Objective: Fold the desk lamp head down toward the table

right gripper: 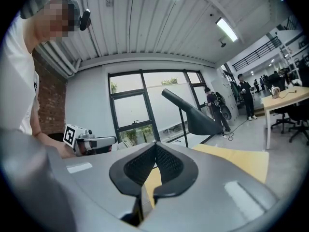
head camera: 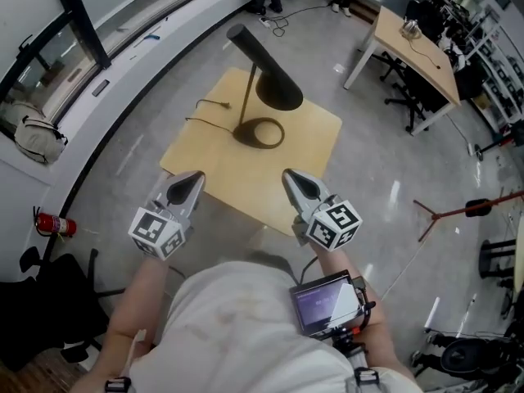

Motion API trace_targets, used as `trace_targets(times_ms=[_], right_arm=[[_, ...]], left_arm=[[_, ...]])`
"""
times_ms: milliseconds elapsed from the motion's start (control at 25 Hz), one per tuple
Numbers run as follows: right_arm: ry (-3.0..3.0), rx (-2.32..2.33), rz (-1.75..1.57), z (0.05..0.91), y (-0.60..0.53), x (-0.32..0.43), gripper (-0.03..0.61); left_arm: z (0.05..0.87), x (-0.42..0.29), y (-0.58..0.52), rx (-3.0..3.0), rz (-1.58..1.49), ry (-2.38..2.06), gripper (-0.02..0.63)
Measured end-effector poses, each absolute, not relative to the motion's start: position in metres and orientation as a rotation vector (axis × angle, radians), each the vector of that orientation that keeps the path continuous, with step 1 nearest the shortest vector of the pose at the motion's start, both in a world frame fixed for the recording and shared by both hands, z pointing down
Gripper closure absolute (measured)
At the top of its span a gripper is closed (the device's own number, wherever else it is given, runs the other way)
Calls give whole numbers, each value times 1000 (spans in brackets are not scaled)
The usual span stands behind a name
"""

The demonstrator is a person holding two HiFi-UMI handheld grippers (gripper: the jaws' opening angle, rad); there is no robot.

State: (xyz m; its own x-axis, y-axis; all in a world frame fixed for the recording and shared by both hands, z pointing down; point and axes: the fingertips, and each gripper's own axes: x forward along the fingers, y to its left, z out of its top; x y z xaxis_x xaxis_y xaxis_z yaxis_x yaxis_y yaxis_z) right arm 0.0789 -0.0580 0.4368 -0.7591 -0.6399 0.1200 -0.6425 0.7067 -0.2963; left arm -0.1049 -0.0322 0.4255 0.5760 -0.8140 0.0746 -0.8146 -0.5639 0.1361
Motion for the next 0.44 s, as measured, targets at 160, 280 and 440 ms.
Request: trace_targets(times_ms=[160,280,440], right_arm=[[-2903,1076,477,427,-55,76,568],[-2912,1063,469,423,-50,74,568],[-2911,1050,486,434,-36,65,568]], left_arm=[[425,-102,-27,2636,-18,-1406,612],[424,-97,-25,2631,-30,-1403,612],[433,-96,-16,2625,-39,-1383,612]])
